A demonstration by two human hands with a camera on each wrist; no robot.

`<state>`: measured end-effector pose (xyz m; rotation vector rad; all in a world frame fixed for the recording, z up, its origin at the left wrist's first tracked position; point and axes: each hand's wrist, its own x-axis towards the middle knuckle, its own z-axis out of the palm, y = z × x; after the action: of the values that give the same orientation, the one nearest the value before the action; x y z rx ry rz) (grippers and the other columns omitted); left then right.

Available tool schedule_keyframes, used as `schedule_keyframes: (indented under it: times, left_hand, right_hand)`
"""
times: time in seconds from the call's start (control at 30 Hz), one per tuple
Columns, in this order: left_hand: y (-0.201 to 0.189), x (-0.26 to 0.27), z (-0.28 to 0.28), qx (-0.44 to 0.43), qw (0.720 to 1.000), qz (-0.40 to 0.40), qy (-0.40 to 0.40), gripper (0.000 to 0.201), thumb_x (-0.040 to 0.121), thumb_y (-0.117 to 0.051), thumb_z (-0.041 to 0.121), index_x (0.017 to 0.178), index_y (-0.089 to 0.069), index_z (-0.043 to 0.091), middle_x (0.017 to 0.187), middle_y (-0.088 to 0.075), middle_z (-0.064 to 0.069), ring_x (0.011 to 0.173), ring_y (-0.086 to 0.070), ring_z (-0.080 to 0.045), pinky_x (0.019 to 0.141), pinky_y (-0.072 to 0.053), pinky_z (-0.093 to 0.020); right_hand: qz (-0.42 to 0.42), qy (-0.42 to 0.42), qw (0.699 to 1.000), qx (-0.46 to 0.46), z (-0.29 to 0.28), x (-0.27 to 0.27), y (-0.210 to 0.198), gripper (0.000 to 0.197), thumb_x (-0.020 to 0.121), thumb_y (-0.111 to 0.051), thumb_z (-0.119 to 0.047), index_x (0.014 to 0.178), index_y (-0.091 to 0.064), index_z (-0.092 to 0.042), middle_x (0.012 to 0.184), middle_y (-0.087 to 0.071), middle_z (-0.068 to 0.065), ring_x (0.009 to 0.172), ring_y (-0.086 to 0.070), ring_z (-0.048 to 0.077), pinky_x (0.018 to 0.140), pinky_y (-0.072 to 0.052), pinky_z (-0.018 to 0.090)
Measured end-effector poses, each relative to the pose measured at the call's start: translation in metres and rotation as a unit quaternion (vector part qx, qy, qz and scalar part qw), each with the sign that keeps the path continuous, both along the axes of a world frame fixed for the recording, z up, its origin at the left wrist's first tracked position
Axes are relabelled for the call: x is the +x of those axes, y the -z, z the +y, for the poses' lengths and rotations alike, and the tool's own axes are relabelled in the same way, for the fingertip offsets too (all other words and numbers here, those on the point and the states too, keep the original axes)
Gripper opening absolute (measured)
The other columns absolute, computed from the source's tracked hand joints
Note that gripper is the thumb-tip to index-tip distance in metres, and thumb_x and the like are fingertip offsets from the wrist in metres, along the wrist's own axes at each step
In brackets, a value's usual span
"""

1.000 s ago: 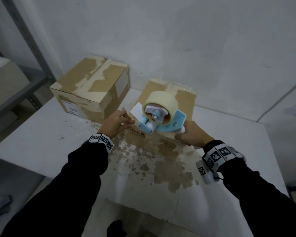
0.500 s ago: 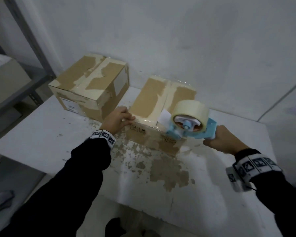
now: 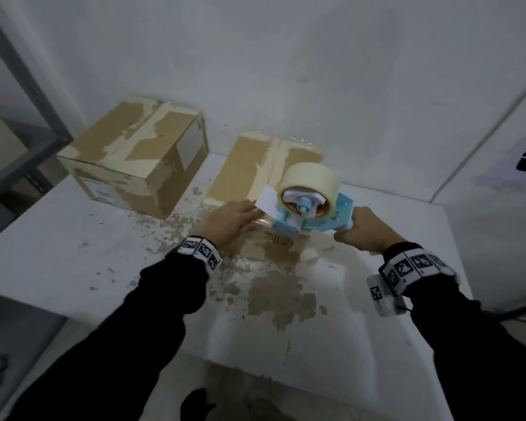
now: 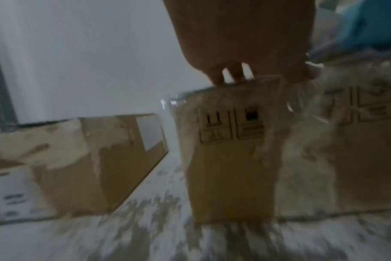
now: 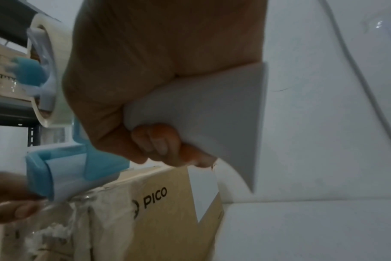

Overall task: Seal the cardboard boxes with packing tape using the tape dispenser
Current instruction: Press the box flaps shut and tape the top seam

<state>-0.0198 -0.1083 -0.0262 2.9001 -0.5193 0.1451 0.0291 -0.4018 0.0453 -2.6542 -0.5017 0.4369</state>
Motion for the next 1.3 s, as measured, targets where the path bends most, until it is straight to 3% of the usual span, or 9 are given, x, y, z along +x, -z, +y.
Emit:
schedule_keyframes:
  times: [0.07,0.17,0.4,0.5,0.67,0.87,1.0,1.13,1.3]
  left_hand:
    - [0.006,0.001,-0.005,-0.005,0.999,0.037,-0.027,0.060,0.088,-0.028,0.051,0.127,-0.058,0.018,0.135,-0.056,-0.007,0.123,-0.053,-0.028,0.098,-0.040,-0.041]
    - [0.006,0.004,-0.002,-0.018,0.999,0.041,-0.029,0.048,0.094,-0.038,0.042,0.136,-0.048,0.022,0.146,-0.043,-0.002,0.135,-0.040,-0.022,0.105,-0.032,-0.040]
    - [0.010,0.008,-0.001,-0.046,0.996,0.068,-0.035,0.044,0.099,-0.039,0.028,0.142,-0.036,0.028,0.154,-0.025,0.007,0.142,-0.023,-0.010,0.113,-0.014,-0.031]
    - [0.011,0.010,-0.004,-0.058,0.997,0.040,-0.039,0.044,0.097,-0.041,0.029,0.141,-0.038,0.028,0.152,-0.030,0.006,0.142,-0.026,-0.011,0.113,-0.014,-0.030]
    - [0.016,0.013,-0.005,-0.059,0.997,0.031,-0.040,0.044,0.096,-0.042,0.033,0.140,-0.040,0.027,0.151,-0.032,0.004,0.141,-0.029,-0.014,0.113,-0.017,-0.033]
    - [0.012,0.008,-0.008,-0.060,0.997,0.036,-0.036,0.082,0.076,-0.014,0.073,0.140,-0.041,0.028,0.150,-0.035,0.005,0.139,-0.033,-0.015,0.112,-0.022,-0.040]
    - [-0.004,0.008,-0.033,-0.084,0.993,-0.025,-0.074,0.073,0.076,-0.031,0.068,0.133,-0.050,0.027,0.135,-0.053,-0.001,0.125,-0.047,-0.018,0.111,-0.021,-0.048]
    - [-0.003,0.018,-0.080,-0.096,0.995,-0.024,0.007,0.048,0.088,-0.053,0.044,0.127,-0.056,0.016,0.134,-0.052,-0.003,0.124,-0.048,-0.020,0.110,-0.025,-0.038]
    - [0.013,0.027,-0.111,-0.158,0.986,-0.016,0.045,0.040,0.088,-0.060,0.029,0.123,-0.061,0.009,0.129,-0.058,-0.010,0.110,-0.059,-0.027,0.094,-0.042,-0.027]
  right_hand:
    - [-0.002,-0.004,1.000,0.002,-0.004,-0.001,0.001,0.013,0.077,-0.065,-0.007,0.081,-0.059,0.003,0.071,-0.059,0.009,0.053,-0.048,0.015,0.050,-0.036,0.025]
    - [0.009,-0.006,1.000,0.015,-0.011,-0.002,0.001,0.015,0.076,-0.065,-0.007,0.069,-0.053,-0.009,0.061,-0.054,-0.001,0.048,-0.047,0.009,0.049,-0.036,0.023]
    - [0.042,0.054,0.998,0.013,-0.059,-0.005,-0.002,0.018,0.076,-0.066,-0.004,0.066,-0.052,-0.009,0.056,-0.056,0.002,0.032,-0.045,0.002,0.043,-0.038,0.022]
    - [0.043,0.119,0.991,0.042,-0.088,-0.011,-0.006,0.024,0.075,-0.063,0.000,0.060,-0.049,-0.011,0.041,-0.051,-0.003,0.036,-0.044,0.016,0.046,-0.038,0.024]
    - [0.043,0.115,0.992,0.025,-0.082,-0.008,0.005,0.024,0.078,-0.064,-0.002,0.062,-0.048,-0.010,0.052,-0.051,0.003,0.041,-0.043,0.019,0.047,-0.039,0.026]
    - [0.043,0.103,0.994,0.020,-0.081,-0.004,0.026,0.024,0.078,-0.063,-0.004,0.060,-0.049,-0.014,0.052,-0.054,0.003,0.044,-0.050,0.021,0.049,-0.044,0.028]
    - [0.054,0.110,0.992,0.041,-0.085,0.002,0.043,0.014,0.076,-0.065,-0.009,0.067,-0.055,-0.015,0.062,-0.066,0.013,0.050,-0.060,0.022,0.061,-0.057,0.043]
    - [0.089,0.100,0.985,0.105,-0.096,0.003,0.051,0.016,0.080,-0.070,-0.012,0.068,-0.060,-0.010,0.058,-0.067,0.009,0.055,-0.061,0.020,0.069,-0.054,0.039]
    - [0.092,0.130,0.972,0.174,-0.104,0.003,0.056,0.029,0.079,-0.071,-0.007,0.062,-0.049,-0.013,0.040,-0.050,-0.001,0.039,-0.043,0.015,0.054,-0.039,0.030]
